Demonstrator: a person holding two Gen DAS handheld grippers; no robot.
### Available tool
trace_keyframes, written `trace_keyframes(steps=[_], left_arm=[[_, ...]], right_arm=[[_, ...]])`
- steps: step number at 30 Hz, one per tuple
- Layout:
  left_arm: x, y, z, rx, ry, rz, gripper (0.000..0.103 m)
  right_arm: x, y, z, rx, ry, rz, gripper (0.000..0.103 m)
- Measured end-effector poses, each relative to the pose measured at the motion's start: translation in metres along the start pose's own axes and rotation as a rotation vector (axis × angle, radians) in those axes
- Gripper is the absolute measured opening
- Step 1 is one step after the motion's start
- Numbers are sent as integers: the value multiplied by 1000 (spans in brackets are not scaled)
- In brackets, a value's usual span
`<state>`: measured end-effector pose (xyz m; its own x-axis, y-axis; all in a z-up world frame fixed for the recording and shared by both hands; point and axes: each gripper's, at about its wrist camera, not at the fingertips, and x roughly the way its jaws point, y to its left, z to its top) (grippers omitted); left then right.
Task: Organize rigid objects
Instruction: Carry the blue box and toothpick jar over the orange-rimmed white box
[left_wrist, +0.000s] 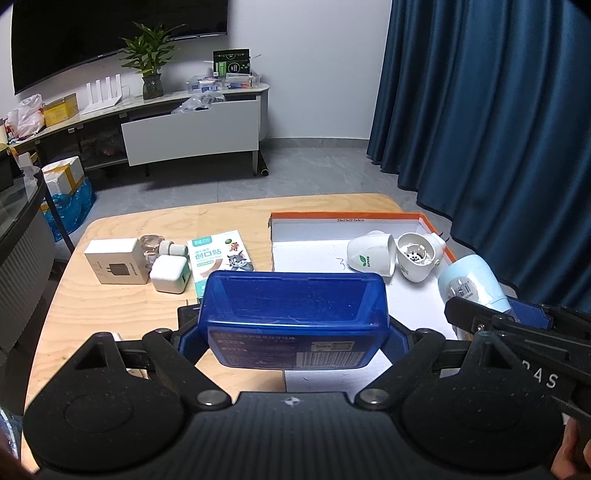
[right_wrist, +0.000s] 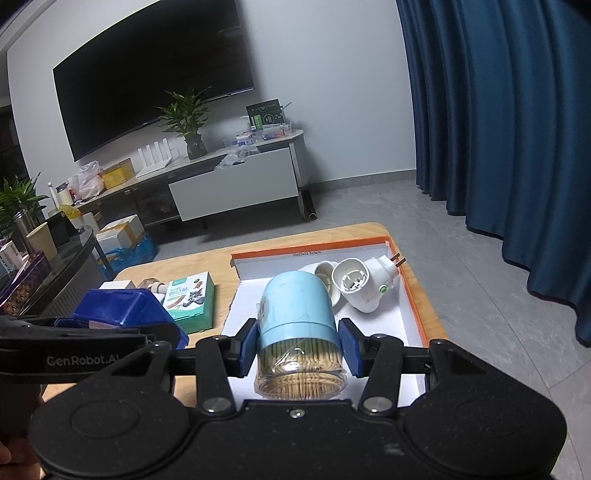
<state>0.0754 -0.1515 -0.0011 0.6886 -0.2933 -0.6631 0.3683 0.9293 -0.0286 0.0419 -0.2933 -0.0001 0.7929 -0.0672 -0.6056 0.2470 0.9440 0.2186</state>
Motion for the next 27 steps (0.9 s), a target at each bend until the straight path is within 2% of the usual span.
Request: trace_keyframes(steps=[27], left_arm=[[17,-15,-3,29,27,-26,92]], right_arm=[[15,-19,1,20,9,-27,58]])
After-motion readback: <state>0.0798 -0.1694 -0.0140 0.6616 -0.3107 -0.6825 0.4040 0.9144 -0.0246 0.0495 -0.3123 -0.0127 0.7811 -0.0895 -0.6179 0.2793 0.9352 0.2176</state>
